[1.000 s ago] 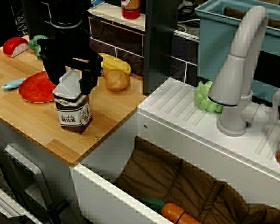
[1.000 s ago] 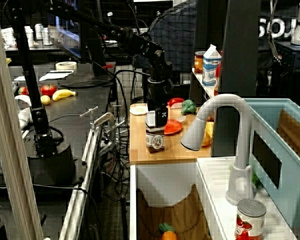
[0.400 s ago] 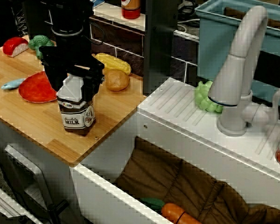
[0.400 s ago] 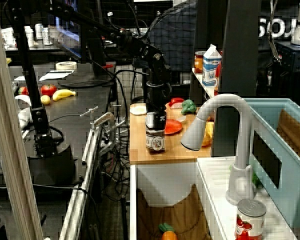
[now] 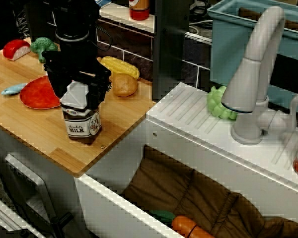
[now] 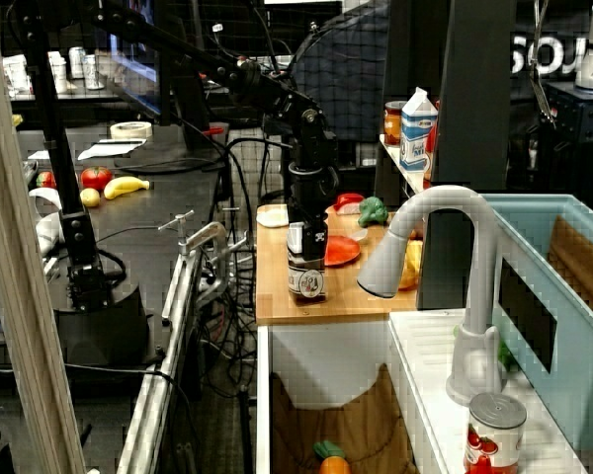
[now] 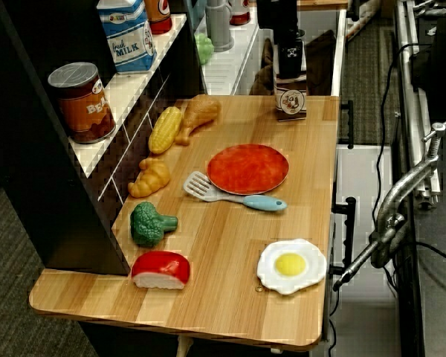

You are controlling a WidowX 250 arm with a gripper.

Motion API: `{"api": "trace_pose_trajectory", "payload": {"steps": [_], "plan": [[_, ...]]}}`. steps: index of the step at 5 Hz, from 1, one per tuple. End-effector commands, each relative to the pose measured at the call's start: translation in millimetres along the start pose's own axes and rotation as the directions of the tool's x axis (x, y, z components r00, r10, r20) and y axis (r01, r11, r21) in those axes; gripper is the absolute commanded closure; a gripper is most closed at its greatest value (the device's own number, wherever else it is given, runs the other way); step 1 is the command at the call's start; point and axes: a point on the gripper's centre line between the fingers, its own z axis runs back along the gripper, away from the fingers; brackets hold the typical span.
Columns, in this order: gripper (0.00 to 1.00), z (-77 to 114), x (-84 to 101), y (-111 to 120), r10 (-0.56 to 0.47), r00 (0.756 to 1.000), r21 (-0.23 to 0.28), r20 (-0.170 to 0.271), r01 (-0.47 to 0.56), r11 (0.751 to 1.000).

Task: Lift milk box

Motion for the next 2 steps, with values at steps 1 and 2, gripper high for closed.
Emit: {"api": "trace_pose_trajectory", "payload": {"steps": [1,2], "plan": [[1.0,11.7,0.4,0.2,-0.01,0.999,0.012,0.045,0.009,1.0],[1.0,14.8,0.0,0.0,-0.008,0.999,0.009,0.048,0.008,1.0]]}}
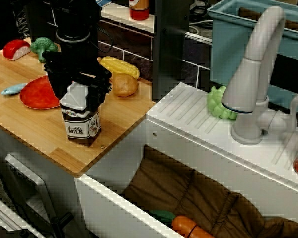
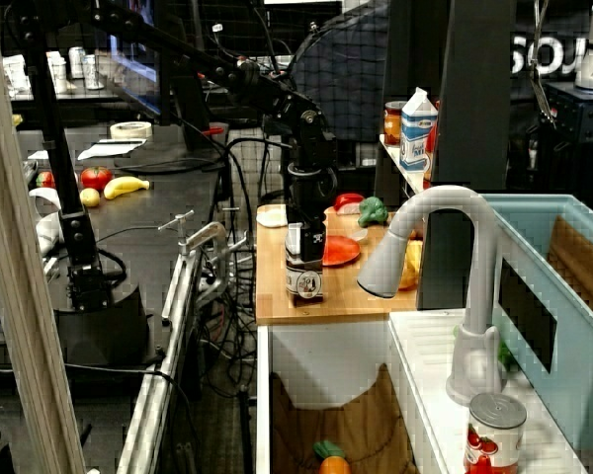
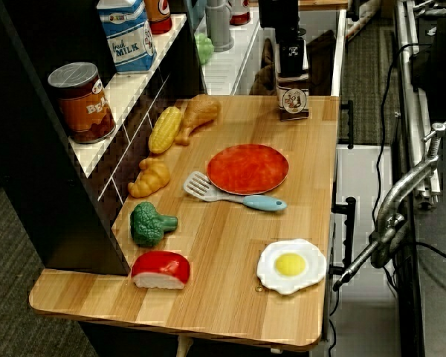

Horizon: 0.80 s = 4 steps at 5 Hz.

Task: Lift milk box

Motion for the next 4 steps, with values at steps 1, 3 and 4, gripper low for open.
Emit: {"api": "trace_pose_trajectory", "payload": {"steps": [1,3,4], "plan": [[1.0,20.3,3.1,0.1,-0.006,0.998,-0.007,0.058,0.006,1.0],[1.0,32.7,4.1,1.1,-0.005,0.997,-0.013,0.081,0.006,1.0],[1.0,38.7,5.2,0.8,-0.006,0.996,-0.014,0.088,0.008,1.0]]}}
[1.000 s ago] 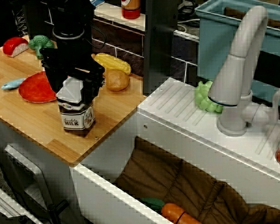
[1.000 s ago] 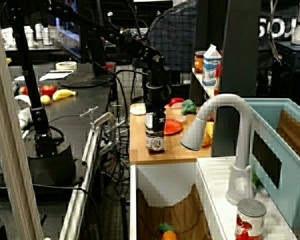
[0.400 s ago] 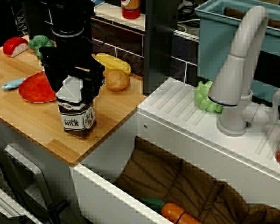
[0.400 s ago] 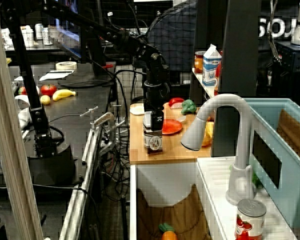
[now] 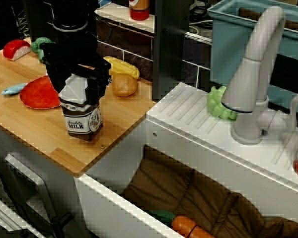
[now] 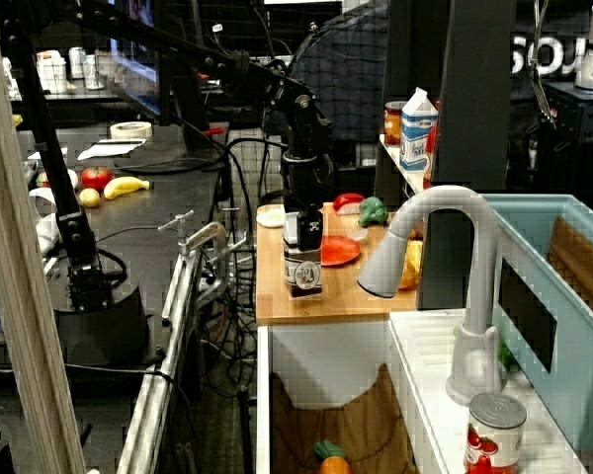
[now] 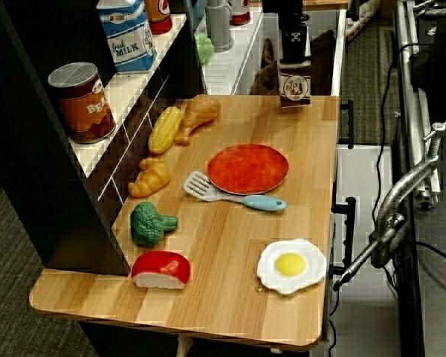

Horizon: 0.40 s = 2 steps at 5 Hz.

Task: Lift milk box

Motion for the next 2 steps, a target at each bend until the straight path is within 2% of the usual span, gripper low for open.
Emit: {"api": "trace_pose_trajectory", "payload": {"steps": [1,2], "plan": [[1.0,28.6,9.6,3.0,0.004,0.997,0.012,0.081,-0.005,1.0],[1.0,40.5,13.3,1.9,-0.003,0.995,0.014,0.101,0.002,1.0]]}}
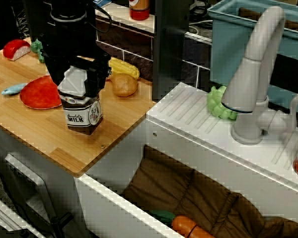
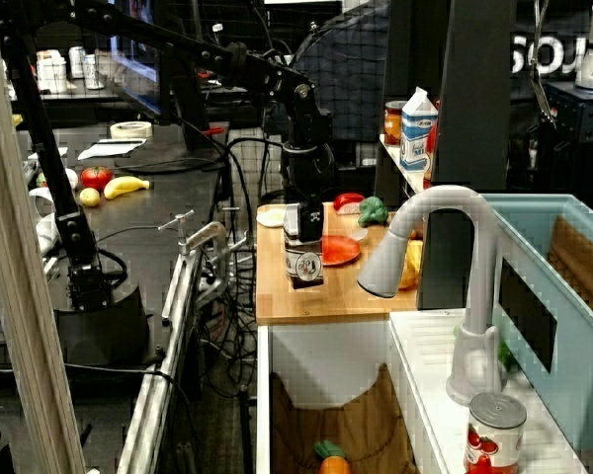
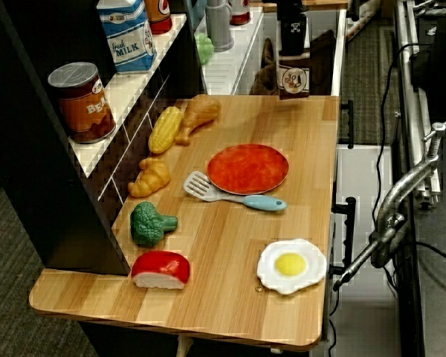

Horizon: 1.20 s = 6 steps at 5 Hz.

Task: Lift milk box

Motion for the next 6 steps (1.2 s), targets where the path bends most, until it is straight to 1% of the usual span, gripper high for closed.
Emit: {"api": "trace_pose_trajectory", "payload": {"steps": [1,2,6], "plan": [[1.0,38.8,12.3,2.5,-0.006,0.995,0.019,0.103,0.004,1.0],[1.0,50.1,11.7,4.3,-0.002,0.993,0.023,0.122,0.0,1.0],[1.0,84.1,6.8,9.8,0.006,0.985,0.023,0.175,-0.01,1.0]]}}
